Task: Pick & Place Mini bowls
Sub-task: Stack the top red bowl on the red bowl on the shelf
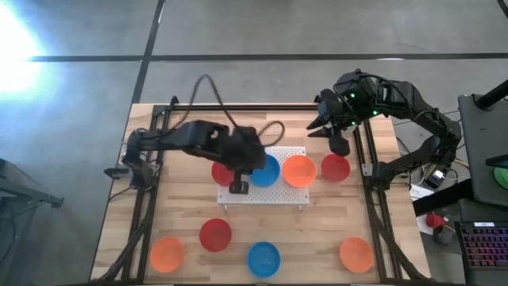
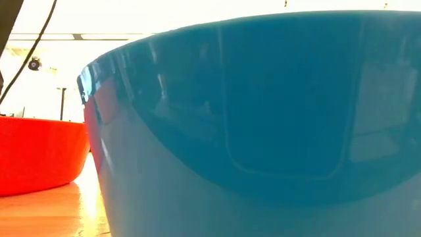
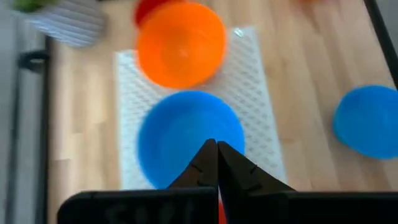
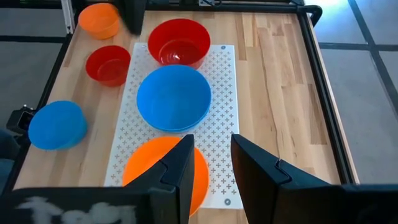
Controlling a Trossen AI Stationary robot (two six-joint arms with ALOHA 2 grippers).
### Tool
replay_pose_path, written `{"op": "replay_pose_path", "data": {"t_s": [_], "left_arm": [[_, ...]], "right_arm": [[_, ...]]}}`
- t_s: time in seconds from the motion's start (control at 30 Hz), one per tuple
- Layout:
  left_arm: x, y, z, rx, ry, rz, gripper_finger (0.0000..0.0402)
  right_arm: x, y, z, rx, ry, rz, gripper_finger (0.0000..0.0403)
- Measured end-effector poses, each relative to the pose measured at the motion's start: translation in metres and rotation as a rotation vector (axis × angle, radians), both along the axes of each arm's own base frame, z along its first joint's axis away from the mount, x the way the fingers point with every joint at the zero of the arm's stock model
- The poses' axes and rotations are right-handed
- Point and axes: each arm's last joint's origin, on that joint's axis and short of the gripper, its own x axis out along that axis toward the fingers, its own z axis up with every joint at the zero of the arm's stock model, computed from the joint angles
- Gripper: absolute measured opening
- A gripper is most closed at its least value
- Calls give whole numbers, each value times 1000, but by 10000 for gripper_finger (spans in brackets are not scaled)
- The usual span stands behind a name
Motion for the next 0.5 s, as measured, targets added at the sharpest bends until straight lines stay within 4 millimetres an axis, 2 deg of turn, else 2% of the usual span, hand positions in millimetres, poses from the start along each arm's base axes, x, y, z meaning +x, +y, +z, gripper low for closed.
{"op": "replay_pose_path", "data": {"t_s": [0.17,0.33,0.5], "left_arm": [[-31,7,29,51,-89,128,0],[-61,13,48,67,-156,226,0],[-88,16,65,74,-231,295,0]], "right_arm": [[-6,2,0,12,17,-7,100],[-18,5,2,64,37,-56,100],[-34,6,-2,119,153,-220,100]]}}
